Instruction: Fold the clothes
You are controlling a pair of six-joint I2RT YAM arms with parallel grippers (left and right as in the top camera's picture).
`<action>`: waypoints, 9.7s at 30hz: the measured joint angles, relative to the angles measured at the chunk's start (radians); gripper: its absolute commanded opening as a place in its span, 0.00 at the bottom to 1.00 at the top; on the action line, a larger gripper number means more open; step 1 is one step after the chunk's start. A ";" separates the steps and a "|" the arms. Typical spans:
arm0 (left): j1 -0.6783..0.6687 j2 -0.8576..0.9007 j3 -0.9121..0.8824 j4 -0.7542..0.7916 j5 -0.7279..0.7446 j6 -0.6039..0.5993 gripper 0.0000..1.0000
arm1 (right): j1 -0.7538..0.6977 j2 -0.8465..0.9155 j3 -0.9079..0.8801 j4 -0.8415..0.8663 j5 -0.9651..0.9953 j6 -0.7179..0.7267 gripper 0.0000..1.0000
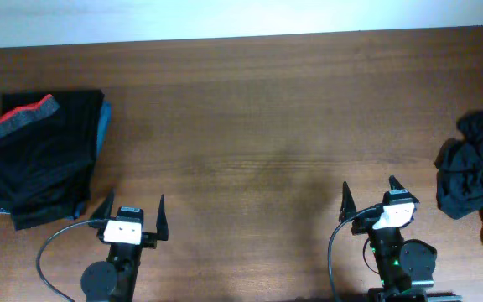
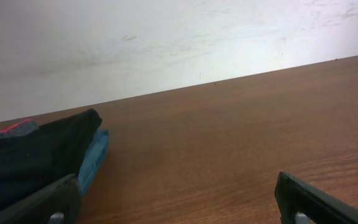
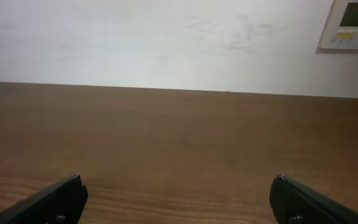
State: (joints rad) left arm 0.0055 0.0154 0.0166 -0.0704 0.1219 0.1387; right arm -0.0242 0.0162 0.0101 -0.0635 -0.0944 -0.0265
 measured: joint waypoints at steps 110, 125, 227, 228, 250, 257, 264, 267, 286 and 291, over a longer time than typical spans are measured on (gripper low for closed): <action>0.000 0.929 0.885 -0.567 0.001 -0.114 0.99 | -0.653 1.439 0.827 -0.494 0.321 0.314 0.99; 0.000 0.930 0.885 -0.535 0.001 -0.114 0.99 | -0.655 1.696 0.859 -0.365 0.253 0.326 0.41; -0.724 1.738 0.896 -0.145 0.228 -0.585 0.67 | 0.018 1.309 1.229 -0.886 0.291 0.132 0.67; -0.728 1.738 0.896 -0.145 0.217 -0.586 0.67 | 0.018 1.309 1.229 -0.888 0.291 0.132 0.66; -0.735 1.808 0.900 -0.038 0.132 -0.670 0.00 | 0.018 1.309 1.229 -0.894 0.283 0.132 0.67; -0.735 1.808 0.900 -0.038 0.126 -0.670 0.01 | 0.018 1.309 1.229 -0.900 0.283 0.132 0.67; -0.707 1.753 0.900 -0.057 0.100 -0.670 0.01 | 0.018 1.309 1.229 -0.904 0.283 0.132 0.66; -0.689 1.729 0.900 -0.061 0.095 -0.670 0.01 | 0.018 1.309 1.229 -0.904 0.283 0.132 0.66; -0.587 1.571 0.900 -0.200 0.011 -0.612 0.01 | 0.018 1.309 1.229 -0.905 0.264 0.131 0.67; -0.509 1.461 0.900 -0.272 -0.011 -0.576 0.00 | 0.013 1.309 1.240 -0.911 0.261 0.135 0.67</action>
State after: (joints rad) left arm -0.5030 1.4761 0.9169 -0.3424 0.1104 -0.4370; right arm -0.0116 1.3251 1.2499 -0.9749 0.1665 0.1089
